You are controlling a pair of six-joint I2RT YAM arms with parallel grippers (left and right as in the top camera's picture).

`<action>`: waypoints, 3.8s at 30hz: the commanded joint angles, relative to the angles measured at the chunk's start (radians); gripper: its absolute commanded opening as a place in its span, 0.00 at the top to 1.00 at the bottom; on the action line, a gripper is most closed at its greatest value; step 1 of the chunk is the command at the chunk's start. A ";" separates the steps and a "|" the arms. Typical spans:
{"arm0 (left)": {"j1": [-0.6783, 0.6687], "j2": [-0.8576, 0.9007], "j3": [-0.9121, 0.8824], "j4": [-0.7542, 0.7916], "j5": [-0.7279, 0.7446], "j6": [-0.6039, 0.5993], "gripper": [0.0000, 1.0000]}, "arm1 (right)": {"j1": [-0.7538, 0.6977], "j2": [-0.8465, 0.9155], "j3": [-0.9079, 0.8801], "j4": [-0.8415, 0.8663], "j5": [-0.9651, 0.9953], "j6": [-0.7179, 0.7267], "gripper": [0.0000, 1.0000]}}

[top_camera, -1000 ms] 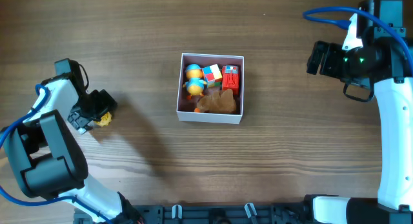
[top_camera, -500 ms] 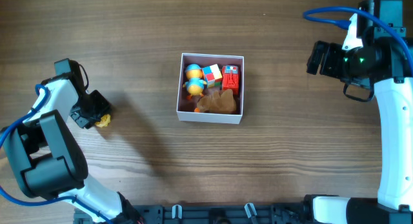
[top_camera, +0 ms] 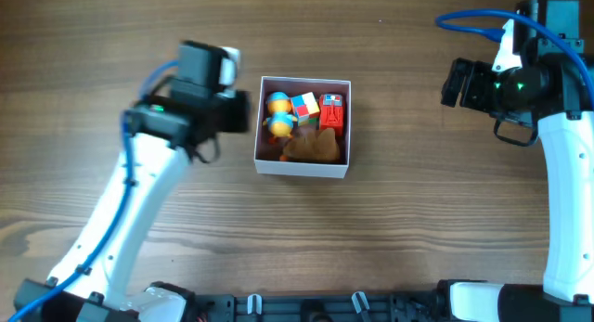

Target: Pack container

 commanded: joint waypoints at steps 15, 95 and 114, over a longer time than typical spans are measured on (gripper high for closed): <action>-0.198 0.340 0.001 -0.084 -0.019 0.224 0.95 | -0.002 0.006 -0.003 -0.003 -0.013 -0.019 0.00; 0.309 -1.008 -0.517 0.024 -0.053 -0.225 0.00 | 0.124 -1.055 -1.019 0.579 -0.012 -0.046 0.00; 0.309 -1.008 -0.517 0.024 -0.053 -0.225 0.00 | 0.126 -1.506 -1.738 1.413 -0.047 -0.074 0.00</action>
